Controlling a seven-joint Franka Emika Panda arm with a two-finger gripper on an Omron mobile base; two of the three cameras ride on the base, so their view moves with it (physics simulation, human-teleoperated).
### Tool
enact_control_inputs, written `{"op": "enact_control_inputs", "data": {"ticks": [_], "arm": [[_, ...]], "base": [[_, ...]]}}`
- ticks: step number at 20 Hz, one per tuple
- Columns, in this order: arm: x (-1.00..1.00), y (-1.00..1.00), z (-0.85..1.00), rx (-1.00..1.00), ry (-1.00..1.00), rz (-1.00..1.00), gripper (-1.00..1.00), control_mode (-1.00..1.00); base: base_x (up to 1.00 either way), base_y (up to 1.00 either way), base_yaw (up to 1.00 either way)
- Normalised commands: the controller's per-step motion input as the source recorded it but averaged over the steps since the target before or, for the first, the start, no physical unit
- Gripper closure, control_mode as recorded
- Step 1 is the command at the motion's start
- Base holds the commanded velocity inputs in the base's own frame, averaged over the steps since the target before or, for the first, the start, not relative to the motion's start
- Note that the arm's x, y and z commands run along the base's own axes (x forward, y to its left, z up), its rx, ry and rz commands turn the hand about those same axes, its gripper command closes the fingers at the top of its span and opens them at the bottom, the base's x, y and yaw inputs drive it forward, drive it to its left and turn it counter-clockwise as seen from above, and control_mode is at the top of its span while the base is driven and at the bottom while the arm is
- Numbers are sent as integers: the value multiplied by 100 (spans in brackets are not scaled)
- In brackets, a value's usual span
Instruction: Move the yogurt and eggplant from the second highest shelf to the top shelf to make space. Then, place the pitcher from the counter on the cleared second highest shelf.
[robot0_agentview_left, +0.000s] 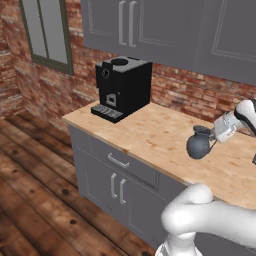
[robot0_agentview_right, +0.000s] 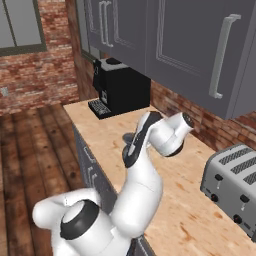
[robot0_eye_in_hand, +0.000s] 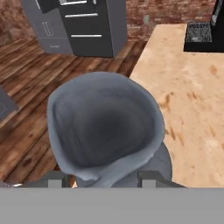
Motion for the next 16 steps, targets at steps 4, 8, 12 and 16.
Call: {"op": "enact_control_inputs", "data": {"ticks": [4,8,12,16], "arm": [[-96,100,24,-7,-17,-39,100,-100],[-93,100,17,-8,-9,-39,100,-100],[-84,100,30,-4,-2,-38,100,-100],[-75,100,51,0,0,-35,100,-100]], "base": [[0,0,0],[0,0,0],[0,0,0],[0,0,0]]}}
